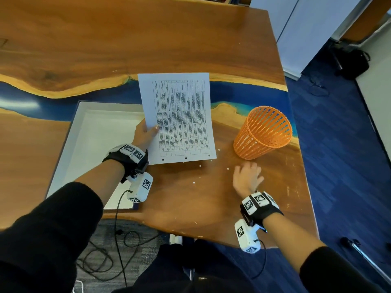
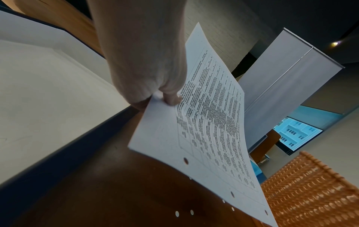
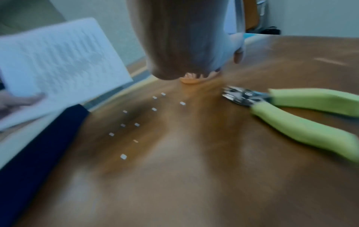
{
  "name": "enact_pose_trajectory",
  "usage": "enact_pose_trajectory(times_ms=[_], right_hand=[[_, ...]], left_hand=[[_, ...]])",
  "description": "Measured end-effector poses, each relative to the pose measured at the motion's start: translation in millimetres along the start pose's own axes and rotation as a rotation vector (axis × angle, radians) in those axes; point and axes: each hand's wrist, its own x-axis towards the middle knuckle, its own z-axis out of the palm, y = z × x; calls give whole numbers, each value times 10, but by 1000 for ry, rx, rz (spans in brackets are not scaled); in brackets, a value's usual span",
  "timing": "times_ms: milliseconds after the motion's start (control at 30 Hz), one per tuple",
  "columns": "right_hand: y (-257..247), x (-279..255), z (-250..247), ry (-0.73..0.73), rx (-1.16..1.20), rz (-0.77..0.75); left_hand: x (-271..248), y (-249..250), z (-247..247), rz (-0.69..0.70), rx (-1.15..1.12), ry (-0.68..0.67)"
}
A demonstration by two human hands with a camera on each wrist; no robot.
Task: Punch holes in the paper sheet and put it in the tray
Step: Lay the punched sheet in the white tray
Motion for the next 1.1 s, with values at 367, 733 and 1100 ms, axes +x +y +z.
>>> enact_pose_trajectory(times_ms=[367,733,1100], right_hand=[[-1282,537,-602,-146,885,-458],[-1311,431,-315,-81,817,-493],[-1629,471,-421,93,791,-487]], left_hand=[[-65,366,105,126,-66,24],[-94,253,217,296,141,-48],[-34,396,-95,249,223,291]])
